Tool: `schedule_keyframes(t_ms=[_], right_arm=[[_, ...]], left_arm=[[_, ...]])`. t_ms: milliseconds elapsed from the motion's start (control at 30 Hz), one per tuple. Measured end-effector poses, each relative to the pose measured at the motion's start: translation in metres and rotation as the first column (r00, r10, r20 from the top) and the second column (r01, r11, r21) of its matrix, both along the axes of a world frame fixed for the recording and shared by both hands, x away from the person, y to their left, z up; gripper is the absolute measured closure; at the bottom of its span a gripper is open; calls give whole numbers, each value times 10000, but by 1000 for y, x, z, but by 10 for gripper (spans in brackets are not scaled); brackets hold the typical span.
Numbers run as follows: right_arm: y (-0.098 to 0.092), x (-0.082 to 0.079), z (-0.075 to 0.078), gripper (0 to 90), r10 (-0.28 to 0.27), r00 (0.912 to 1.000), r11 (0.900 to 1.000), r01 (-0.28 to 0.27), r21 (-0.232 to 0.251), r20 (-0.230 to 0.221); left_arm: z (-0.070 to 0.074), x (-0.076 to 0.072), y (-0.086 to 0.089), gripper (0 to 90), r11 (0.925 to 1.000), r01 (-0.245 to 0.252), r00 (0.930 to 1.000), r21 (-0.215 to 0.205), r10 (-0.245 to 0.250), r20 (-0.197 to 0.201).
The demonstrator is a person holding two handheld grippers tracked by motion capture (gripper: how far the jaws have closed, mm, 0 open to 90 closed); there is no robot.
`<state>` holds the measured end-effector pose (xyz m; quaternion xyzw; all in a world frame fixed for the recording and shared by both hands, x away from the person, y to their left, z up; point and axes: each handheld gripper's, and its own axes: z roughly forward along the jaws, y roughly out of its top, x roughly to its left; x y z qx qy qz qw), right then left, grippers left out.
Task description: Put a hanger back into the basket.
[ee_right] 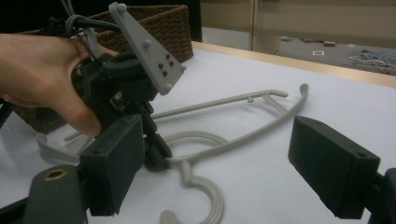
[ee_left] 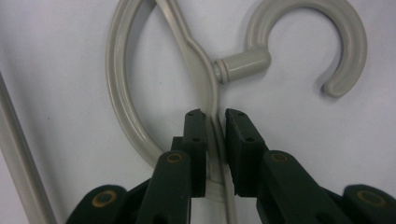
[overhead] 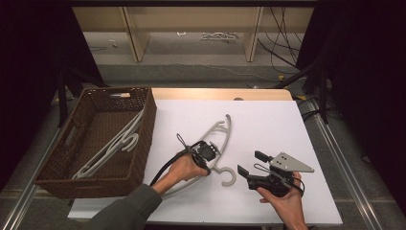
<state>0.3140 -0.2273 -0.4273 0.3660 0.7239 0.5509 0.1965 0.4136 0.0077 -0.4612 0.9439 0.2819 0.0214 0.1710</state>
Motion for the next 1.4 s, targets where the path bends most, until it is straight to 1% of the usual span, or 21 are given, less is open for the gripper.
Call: schedule_keyframes(t_ms=[67, 233, 400, 467, 533, 567, 633, 667, 700, 733, 767, 800, 833, 867, 933, 967, 1033, 1167, 1233, 1267, 1400], right_arm=[[0, 0, 0, 195, -2, 10000, 10000, 2, 17, -18], [-2, 0, 0, 194, -66, 10000, 10000, 65, -22, -72], [-3, 0, 1, 195, -70, 10000, 10000, 70, 45, -6], [-3, 0, 1, 195, -113, 9999, 9999, 113, -45, 34], [-4, 0, 2, 195, -145, 9999, 9998, 144, -121, -16], [-4, 0, 2, 195, -145, 9999, 9998, 144, -121, -16], [-5, 0, 2, 194, -165, 9999, 9998, 165, -97, -21], [-5, 0, 2, 194, -184, 9998, 9998, 184, -95, -16], [-5, 0, 2, 194, -165, 9999, 9998, 165, -120, -19], [-3, 1, 1, 194, -112, 9999, 9999, 112, 95, 21], [-3, 1, 1, 194, -112, 9999, 9999, 112, 95, 21], [-3, 1, 0, 194, -94, 9999, 9999, 94, 87, 43], [-3, 1, 1, 194, -82, 10000, 9999, 82, 65, 5], [-3, 0, 1, 194, -68, 10000, 10000, 68, 32, -5], [-3, 1, 0, 194, -105, 9999, 9999, 104, 131, 39], [-4, 0, 2, 194, -170, 9999, 9998, 170, -112, -21], [-4, -1, 2, 194, -146, 9999, 9999, 145, -65, -72], [-3, 0, 0, 193, -100, 9999, 9999, 100, 17, -61], [-3, -1, 1, 193, -130, 9999, 9997, 129, -200, -52], [-3, -1, 1, 193, -130, 9999, 9997, 129, -200, -52], [-3, 0, 0, 193, -110, 9999, 9998, 108, -136, -79]], left_arm=[[-2, 3, 3, 826, 9989, -51, 10000, -470, 50, -19], [2, 8, 6, 827, 9971, -234, 9997, -718, 225, -137], [13, 14, 15, 827, 9886, -534, 9984, -1406, 503, -259], [19, 17, 20, 827, 9783, -827, 9964, -1900, 778, -333], [29, 22, 29, 827, 9612, -1125, 9936, -2518, 1100, -240], [29, 22, 29, 827, 9612, -1125, 9936, -2518, 1100, -240], [38, 26, 37, 827, 9517, -1105, 9938, -2864, 1091, -210], [42, 27, 39, 827, 9515, -1078, 9942, -2881, 1053, -241], [51, 29, 43, 827, 9424, -1108, 9936, -3155, 1120, -143], [51, 29, 43, 827, 9424, -1108, 9936, -3155, 1120, -143], [55, 30, 44, 827, 9368, -1109, 9935, -3317, 1133, -123], [61, 31, 46, 827, 9251, -1192, 9926, -3606, 1198, -207], [64, 29, 44, 827, 9004, -1581, 9867, -4053, 1593, -311], [67, 29, 44, 827, 8912, -1670, 9851, -4218, 1691, -328], [76, 30, 47, 827, 8828, -1666, 9846, -4392, 1727, -264], [81, 30, 49, 827, 8758, -1660, 9844, -4532, 1744, -235], [94, 27, 57, 828, 8532, -1688, 9829, -4935, 1832, -194], [104, 23, 63, 828, 8507, -1621, 9844, -5001, 1749, -216], [110, 23, 69, 829, 8345, -1673, 9834, -5250, 1793, -284], [113, 22, 72, 829, 8171, -1728, 9822, -5499, 1844, -347], [125, 22, 83, 829, 7937, -1779, 9810, -5818, 1899, -409]])
